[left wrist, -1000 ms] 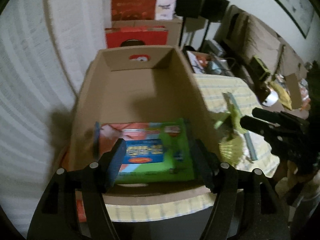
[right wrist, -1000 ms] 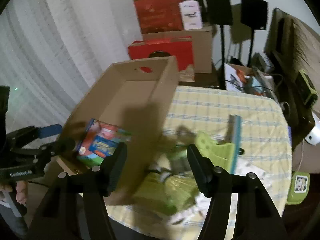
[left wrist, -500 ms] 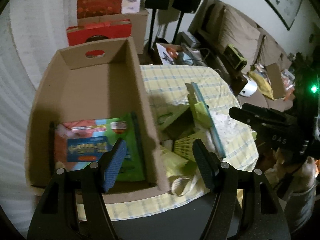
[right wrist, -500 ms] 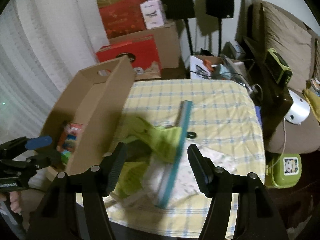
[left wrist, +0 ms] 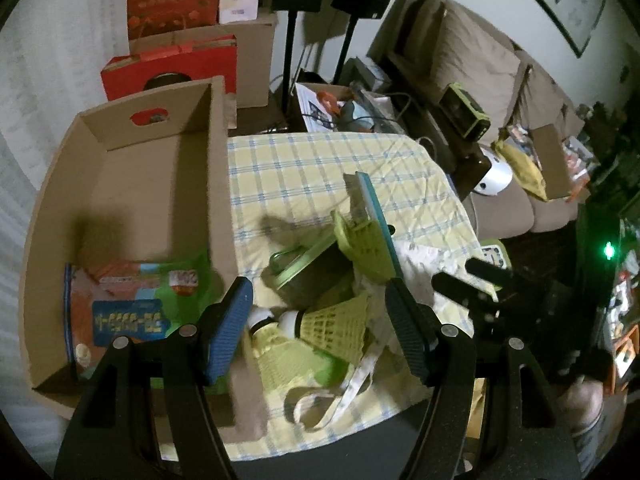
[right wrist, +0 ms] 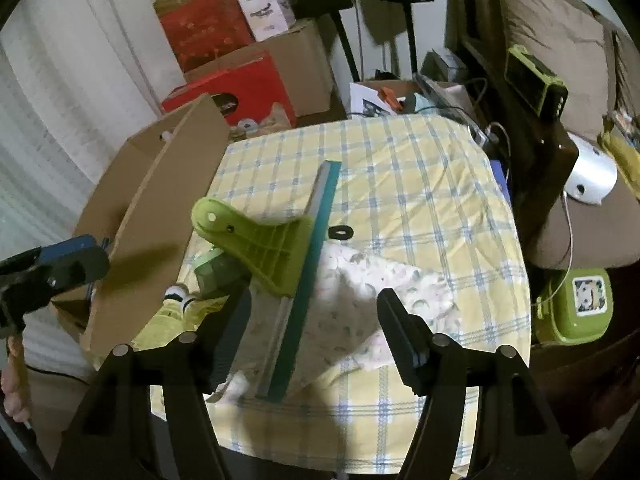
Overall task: Organize objects
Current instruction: 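Move the right tool to the lime-green squeegee on the table, then grasp the squeegee's teal blade with the right tool and lift it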
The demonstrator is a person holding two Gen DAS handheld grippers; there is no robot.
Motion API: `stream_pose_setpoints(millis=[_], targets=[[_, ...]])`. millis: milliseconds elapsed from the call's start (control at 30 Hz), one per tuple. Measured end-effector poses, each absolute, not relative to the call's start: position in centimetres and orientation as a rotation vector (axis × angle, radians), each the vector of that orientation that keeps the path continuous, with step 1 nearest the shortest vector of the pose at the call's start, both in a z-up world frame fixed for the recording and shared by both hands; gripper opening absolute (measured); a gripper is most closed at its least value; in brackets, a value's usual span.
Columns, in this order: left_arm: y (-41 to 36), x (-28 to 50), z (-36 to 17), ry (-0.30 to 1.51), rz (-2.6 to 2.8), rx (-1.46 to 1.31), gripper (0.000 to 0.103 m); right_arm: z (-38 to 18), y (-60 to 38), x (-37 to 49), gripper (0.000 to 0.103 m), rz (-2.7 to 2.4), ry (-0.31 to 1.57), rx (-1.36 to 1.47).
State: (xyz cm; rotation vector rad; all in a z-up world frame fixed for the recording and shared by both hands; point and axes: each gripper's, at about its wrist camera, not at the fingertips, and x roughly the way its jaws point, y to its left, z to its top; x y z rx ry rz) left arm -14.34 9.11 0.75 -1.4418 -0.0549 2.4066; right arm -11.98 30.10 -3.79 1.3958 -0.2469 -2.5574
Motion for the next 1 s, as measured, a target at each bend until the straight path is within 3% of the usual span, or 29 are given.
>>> stream_pose_setpoints(millis=[600, 767, 1000], targets=[[14.1, -19.5, -2.8, 0.007, 2.393, -1.570, 0.066, -6.3, 29.6, -11.9, 0.068, -2.487, -0.258, 1.418], [14.8, -20.1, -3.6, 0.035, 2.381, -1.589, 0.055, -6.7, 28.8, -12.1, 0.065, -2.489, -0.219, 1.419], [15.5, -20.9, -5.0, 0.033, 2.335, -1.638, 0.013, -7.2, 27.8, -12.3, 0.060, -2.453, -0.195, 1.421]])
